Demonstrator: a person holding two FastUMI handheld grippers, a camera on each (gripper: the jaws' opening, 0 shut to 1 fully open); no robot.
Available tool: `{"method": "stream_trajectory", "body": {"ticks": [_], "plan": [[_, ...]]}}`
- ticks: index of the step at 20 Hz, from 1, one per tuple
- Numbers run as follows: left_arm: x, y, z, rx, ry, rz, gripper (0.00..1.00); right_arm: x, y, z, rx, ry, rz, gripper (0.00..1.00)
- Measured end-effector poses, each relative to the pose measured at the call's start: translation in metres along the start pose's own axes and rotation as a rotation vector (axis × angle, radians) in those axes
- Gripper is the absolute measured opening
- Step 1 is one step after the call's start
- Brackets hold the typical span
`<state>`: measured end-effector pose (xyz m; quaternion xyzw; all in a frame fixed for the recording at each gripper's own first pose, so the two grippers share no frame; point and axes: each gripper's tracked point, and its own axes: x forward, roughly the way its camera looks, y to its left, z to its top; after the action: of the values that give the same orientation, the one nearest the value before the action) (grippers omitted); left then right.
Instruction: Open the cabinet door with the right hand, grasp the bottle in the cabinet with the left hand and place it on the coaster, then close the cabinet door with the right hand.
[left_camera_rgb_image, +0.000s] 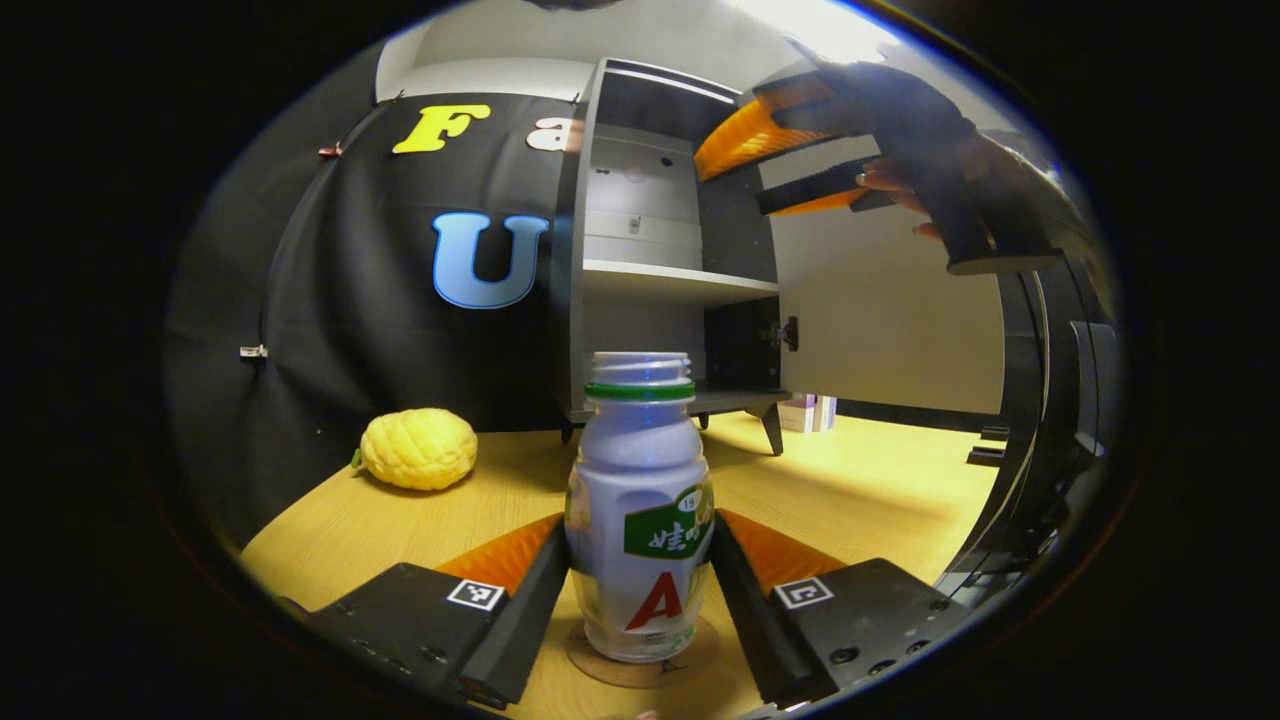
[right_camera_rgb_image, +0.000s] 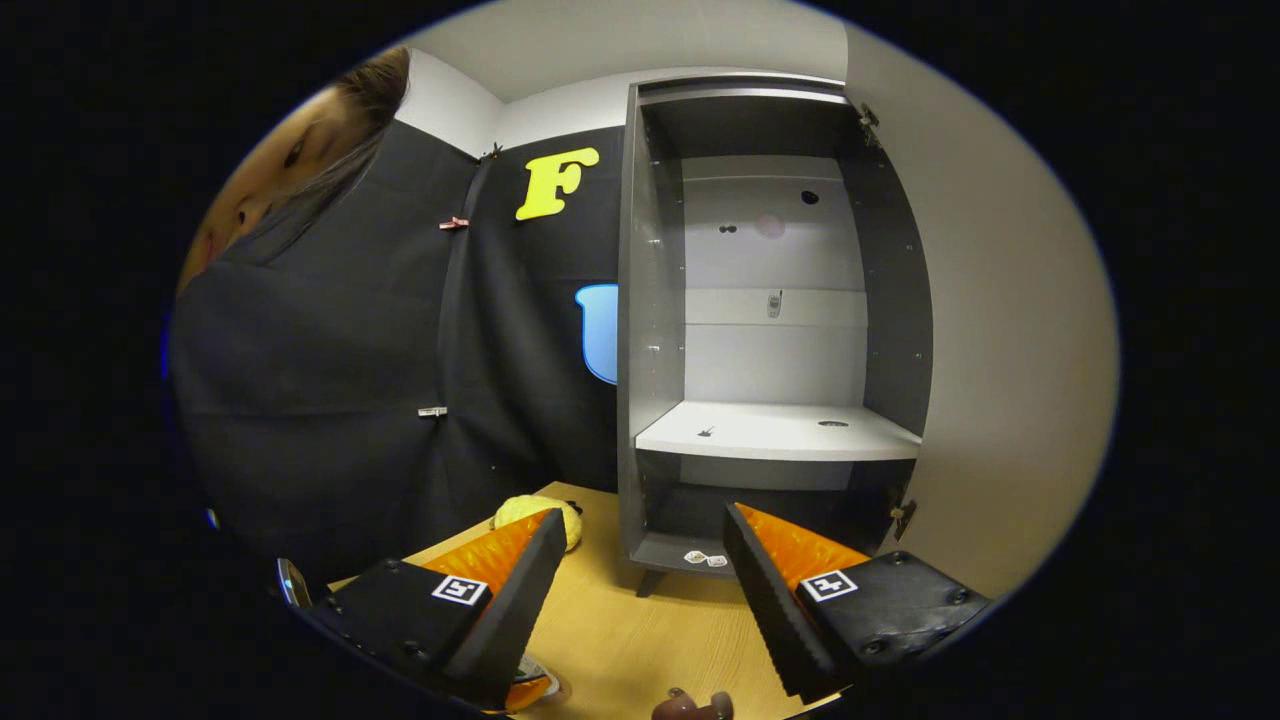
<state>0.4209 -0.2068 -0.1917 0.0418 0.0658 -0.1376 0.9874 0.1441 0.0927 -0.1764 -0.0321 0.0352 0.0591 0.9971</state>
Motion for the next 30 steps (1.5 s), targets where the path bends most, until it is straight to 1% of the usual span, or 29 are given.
{"method": "stream_trajectory", "body": {"ticks": [2, 4, 7, 8, 10, 13, 16, 17, 18, 19, 21, 22, 23, 24, 25, 26, 27, 28, 29, 30], "plan": [[0.000, 0.003, 0.005, -0.024, -0.012, 0.005, 0.83, -0.001, -0.001, 0.000, 0.005, 0.006, -0.002, 0.98], [0.000, 0.011, 0.012, -0.068, -0.025, 0.031, 0.88, -0.003, -0.002, 0.001, 0.005, 0.007, 0.000, 0.98], [0.004, 0.012, 0.025, -0.130, -0.022, 0.019, 0.95, -0.006, -0.007, 0.007, -0.004, 0.000, -0.009, 0.98], [0.005, 0.011, 0.033, -0.141, -0.027, 0.012, 0.95, -0.008, -0.009, 0.011, -0.004, -0.005, -0.014, 0.98], [0.004, 0.012, 0.059, -0.141, -0.057, -0.003, 0.95, -0.013, -0.011, 0.024, 0.007, -0.027, -0.025, 0.97], [0.005, 0.009, 0.097, -0.116, -0.079, -0.027, 0.95, -0.024, -0.021, 0.053, 0.004, -0.068, -0.053, 0.97], [0.002, -0.005, 0.140, -0.096, -0.087, -0.098, 0.95, -0.038, -0.036, 0.078, -0.040, -0.069, -0.105, 0.97], [0.000, -0.009, 0.155, -0.079, -0.091, -0.121, 0.95, -0.046, -0.036, 0.090, -0.050, -0.084, -0.107, 0.98], [-0.001, -0.013, 0.173, -0.063, -0.098, -0.141, 0.92, -0.052, -0.035, 0.100, -0.055, -0.101, -0.104, 0.98], [-0.003, -0.017, 0.191, -0.046, -0.107, -0.166, 0.95, -0.060, -0.034, 0.107, -0.055, -0.110, -0.098, 0.97], [-0.003, -0.032, 0.219, -0.022, -0.097, -0.245, 0.94, -0.080, -0.036, 0.112, -0.081, -0.083, -0.101, 0.97], [-0.002, -0.039, 0.230, -0.017, -0.085, -0.282, 0.94, -0.093, -0.040, 0.114, -0.107, -0.066, -0.112, 0.94], [-0.003, -0.041, 0.242, -0.024, -0.080, -0.311, 0.94, -0.107, -0.043, 0.120, -0.123, -0.062, -0.122, 0.98], [-0.004, -0.044, 0.254, -0.039, -0.077, -0.340, 0.92, -0.120, -0.042, 0.128, -0.117, -0.069, -0.127, 0.98], [-0.004, -0.050, 0.262, -0.052, -0.068, -0.369, 0.94, -0.135, -0.041, 0.134, -0.089, -0.075, -0.130, 0.94], [-0.002, -0.054, 0.272, -0.058, -0.064, -0.390, 0.94, -0.152, -0.043, 0.134, -0.062, -0.068, -0.135, 0.94], [0.002, -0.053, 0.284, -0.057, -0.075, -0.391, 0.92, -0.171, -0.051, 0.132, -0.051, -0.060, -0.166, 0.94], [0.006, -0.053, 0.296, -0.051, -0.091, -0.387, 0.92, -0.190, -0.069, 0.132, -0.057, -0.057, -0.221, 0.94], [0.012, -0.055, 0.305, -0.037, -0.105, -0.381, 0.92, -0.208, -0.088, 0.134, -0.066, -0.060, -0.291, 0.98], [0.017, -0.056, 0.312, -0.015, -0.116, -0.377, 0.93, -0.230, -0.111, 0.135, -0.063, -0.064, -0.366, 0.98]]}}
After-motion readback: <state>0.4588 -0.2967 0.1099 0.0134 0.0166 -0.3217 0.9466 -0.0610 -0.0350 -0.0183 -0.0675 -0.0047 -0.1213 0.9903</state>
